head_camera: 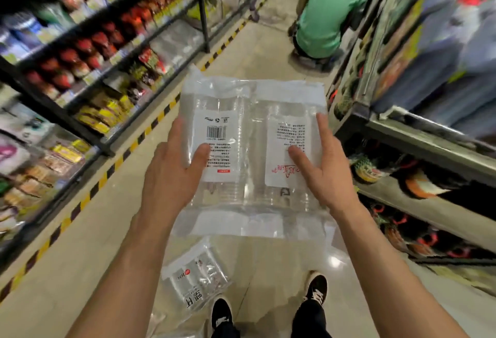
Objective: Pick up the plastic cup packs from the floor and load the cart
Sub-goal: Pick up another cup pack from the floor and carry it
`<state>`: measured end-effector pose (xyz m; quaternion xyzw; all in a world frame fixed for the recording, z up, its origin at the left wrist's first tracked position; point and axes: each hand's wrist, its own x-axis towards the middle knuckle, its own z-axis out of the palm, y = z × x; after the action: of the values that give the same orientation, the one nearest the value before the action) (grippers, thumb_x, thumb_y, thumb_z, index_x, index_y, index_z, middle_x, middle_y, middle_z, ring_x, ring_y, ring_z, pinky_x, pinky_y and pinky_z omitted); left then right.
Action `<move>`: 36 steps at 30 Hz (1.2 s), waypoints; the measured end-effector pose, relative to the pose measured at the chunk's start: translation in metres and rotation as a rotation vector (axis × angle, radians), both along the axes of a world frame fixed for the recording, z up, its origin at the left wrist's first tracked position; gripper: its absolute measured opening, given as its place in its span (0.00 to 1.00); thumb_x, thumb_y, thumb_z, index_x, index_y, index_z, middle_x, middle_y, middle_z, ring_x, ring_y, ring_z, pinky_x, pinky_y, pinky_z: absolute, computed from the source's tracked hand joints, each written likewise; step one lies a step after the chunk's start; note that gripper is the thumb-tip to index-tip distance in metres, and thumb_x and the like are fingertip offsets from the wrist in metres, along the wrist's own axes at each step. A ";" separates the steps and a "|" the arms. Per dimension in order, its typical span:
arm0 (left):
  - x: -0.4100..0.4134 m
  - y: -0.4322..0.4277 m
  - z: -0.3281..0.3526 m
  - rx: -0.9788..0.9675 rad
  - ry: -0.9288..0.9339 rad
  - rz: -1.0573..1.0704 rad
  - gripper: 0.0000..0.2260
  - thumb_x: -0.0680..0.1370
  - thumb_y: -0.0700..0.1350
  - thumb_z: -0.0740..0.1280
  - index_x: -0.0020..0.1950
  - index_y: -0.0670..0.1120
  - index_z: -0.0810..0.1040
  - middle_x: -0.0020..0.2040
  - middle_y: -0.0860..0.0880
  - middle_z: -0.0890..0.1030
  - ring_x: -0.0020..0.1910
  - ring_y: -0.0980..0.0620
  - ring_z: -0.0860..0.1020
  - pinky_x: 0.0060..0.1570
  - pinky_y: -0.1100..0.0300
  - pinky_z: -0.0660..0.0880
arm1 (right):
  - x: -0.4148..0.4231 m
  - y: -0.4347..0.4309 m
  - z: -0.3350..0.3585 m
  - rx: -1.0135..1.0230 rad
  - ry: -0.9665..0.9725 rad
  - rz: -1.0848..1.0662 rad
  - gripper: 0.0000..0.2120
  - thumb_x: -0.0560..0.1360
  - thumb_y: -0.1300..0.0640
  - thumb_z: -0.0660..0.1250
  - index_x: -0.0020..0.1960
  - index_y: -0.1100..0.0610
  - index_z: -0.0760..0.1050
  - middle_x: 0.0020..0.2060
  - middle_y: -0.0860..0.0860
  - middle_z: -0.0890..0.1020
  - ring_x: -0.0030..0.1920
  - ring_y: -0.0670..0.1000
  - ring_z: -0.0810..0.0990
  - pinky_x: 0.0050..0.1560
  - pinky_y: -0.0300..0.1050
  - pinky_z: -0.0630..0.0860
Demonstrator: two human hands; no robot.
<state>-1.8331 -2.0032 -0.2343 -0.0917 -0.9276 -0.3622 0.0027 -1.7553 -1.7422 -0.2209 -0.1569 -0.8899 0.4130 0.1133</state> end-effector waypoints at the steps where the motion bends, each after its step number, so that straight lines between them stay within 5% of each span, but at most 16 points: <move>1: 0.002 0.001 0.025 -0.009 0.030 -0.014 0.30 0.77 0.66 0.55 0.77 0.63 0.48 0.66 0.50 0.74 0.61 0.45 0.74 0.51 0.50 0.72 | 0.008 0.000 0.025 -0.003 0.015 -0.018 0.40 0.74 0.35 0.64 0.78 0.42 0.48 0.72 0.48 0.67 0.70 0.49 0.66 0.70 0.52 0.66; 4: 0.013 0.013 0.092 0.008 0.122 -0.099 0.29 0.78 0.63 0.57 0.77 0.62 0.51 0.67 0.50 0.73 0.62 0.45 0.73 0.49 0.53 0.69 | 0.038 0.004 0.087 -0.029 0.074 -0.099 0.40 0.75 0.39 0.67 0.79 0.45 0.50 0.72 0.47 0.65 0.70 0.47 0.66 0.70 0.46 0.64; 10: 0.045 0.083 0.175 -0.009 0.168 -0.263 0.30 0.79 0.62 0.58 0.78 0.59 0.51 0.73 0.48 0.67 0.69 0.45 0.67 0.64 0.49 0.65 | 0.123 0.047 0.172 0.034 0.159 -0.306 0.37 0.76 0.45 0.67 0.78 0.49 0.53 0.72 0.46 0.66 0.70 0.45 0.66 0.63 0.37 0.62; 16: 0.121 0.193 0.217 0.086 0.209 -0.455 0.26 0.78 0.62 0.58 0.74 0.64 0.55 0.63 0.49 0.77 0.58 0.43 0.75 0.50 0.52 0.70 | 0.238 0.124 0.215 0.054 0.261 -0.539 0.32 0.77 0.46 0.67 0.77 0.49 0.59 0.71 0.45 0.69 0.69 0.42 0.67 0.61 0.34 0.60; 21: 0.218 0.316 0.231 0.115 0.171 -0.651 0.27 0.78 0.62 0.59 0.76 0.59 0.57 0.68 0.49 0.74 0.65 0.43 0.72 0.53 0.54 0.68 | 0.368 0.202 0.227 0.004 0.285 -0.696 0.32 0.77 0.47 0.67 0.77 0.47 0.58 0.63 0.35 0.69 0.63 0.40 0.67 0.60 0.37 0.62; 26: 0.349 0.444 0.239 0.140 0.112 -0.817 0.28 0.79 0.60 0.60 0.77 0.56 0.56 0.69 0.43 0.73 0.67 0.42 0.70 0.59 0.54 0.67 | 0.515 0.292 0.232 0.029 0.248 -0.902 0.35 0.76 0.44 0.67 0.78 0.48 0.56 0.74 0.48 0.65 0.73 0.49 0.63 0.67 0.43 0.61; 36: 0.568 0.638 0.264 0.283 0.171 -1.199 0.23 0.80 0.54 0.60 0.75 0.57 0.59 0.67 0.51 0.74 0.64 0.45 0.73 0.56 0.53 0.70 | 0.750 0.405 0.258 0.135 0.265 -1.252 0.33 0.76 0.46 0.68 0.77 0.48 0.58 0.74 0.47 0.66 0.73 0.50 0.65 0.68 0.47 0.63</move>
<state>-1.2647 -1.3652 0.0295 -0.6242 -0.6542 -0.4113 -0.1149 -1.0053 -1.3374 0.0373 -0.5869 -0.6323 0.2278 0.4515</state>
